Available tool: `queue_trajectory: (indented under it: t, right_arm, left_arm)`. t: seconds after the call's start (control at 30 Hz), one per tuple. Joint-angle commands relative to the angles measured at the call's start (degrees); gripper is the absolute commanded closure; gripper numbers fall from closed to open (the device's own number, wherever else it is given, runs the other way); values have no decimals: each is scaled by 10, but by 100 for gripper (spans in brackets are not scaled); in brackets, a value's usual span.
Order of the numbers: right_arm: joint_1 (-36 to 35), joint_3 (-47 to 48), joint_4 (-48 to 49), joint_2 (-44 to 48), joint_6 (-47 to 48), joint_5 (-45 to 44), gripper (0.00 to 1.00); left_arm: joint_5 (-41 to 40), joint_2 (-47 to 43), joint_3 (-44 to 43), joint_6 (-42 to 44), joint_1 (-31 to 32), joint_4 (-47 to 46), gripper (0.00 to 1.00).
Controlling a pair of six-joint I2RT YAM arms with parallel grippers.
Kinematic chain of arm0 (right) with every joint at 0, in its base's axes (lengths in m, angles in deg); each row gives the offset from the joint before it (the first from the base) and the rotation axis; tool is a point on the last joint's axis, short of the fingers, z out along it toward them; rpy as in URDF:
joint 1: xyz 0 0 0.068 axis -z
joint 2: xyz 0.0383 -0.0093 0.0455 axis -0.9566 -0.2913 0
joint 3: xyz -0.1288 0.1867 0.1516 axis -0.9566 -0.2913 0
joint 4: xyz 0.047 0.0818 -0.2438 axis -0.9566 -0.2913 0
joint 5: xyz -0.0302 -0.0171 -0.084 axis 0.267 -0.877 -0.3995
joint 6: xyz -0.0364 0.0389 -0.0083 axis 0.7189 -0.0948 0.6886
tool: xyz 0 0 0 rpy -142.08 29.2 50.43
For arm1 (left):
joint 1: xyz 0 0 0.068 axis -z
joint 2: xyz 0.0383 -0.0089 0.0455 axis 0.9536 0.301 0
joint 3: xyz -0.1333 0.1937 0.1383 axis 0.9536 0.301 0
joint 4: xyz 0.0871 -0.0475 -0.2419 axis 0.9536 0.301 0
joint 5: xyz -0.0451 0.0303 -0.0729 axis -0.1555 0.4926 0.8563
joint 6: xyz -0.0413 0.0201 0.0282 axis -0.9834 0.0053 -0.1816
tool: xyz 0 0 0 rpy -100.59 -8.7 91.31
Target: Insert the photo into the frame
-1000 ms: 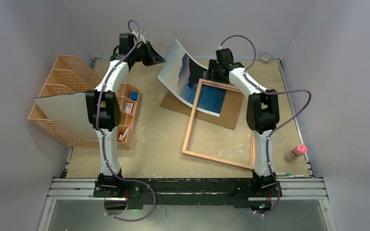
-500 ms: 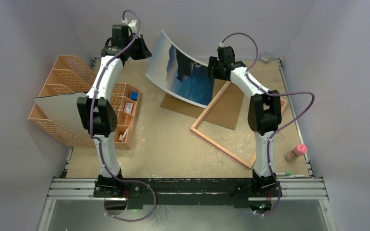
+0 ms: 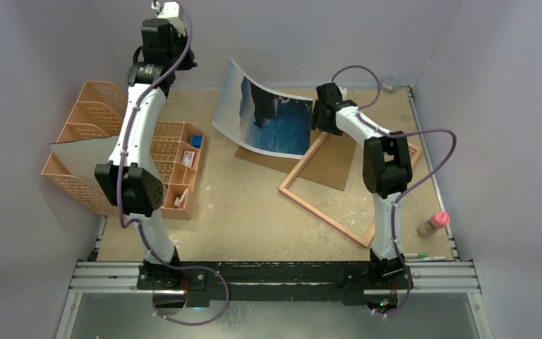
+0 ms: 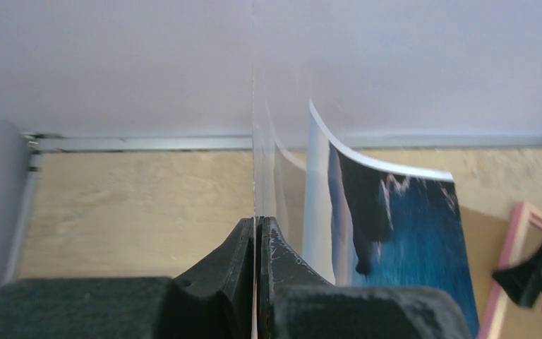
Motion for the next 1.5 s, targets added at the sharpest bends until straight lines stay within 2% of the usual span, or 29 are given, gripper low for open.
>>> queue_trajectory:
  t: [0.0, 0.1, 0.23, 0.33, 0.57, 0.77, 1.1, 1.47]
  right_arm:
    - [0, -34, -32, 17, -34, -71, 29]
    - [0, -47, -26, 18, -38, -76, 30]
    - [0, -55, -13, 12, -35, -74, 33]
    - [-1, -52, -12, 1, -37, -59, 39]
    - [-17, -41, -4, 21, -60, -32, 73]
    - [-47, -20, -28, 69, -89, -45, 84]
    - [-104, -58, -6, 103, -105, -5, 87]
    - [-157, -74, 13, 67, -105, 34, 84]
  left_arm:
    - [-145, -86, 8, 22, -1, -90, 100]
    - [-207, -118, 21, 31, -1, -115, 100]
    - [-245, -149, 25, 44, -1, -126, 100]
    - [-263, -169, 25, 54, -1, -131, 100]
    - [-218, -200, 19, 46, -1, -110, 100]
    - [-189, -208, -3, 26, -1, -57, 100]
    - [-166, -264, 16, 9, -1, -43, 100]
    - [-119, -303, 8, 9, -1, -28, 100]
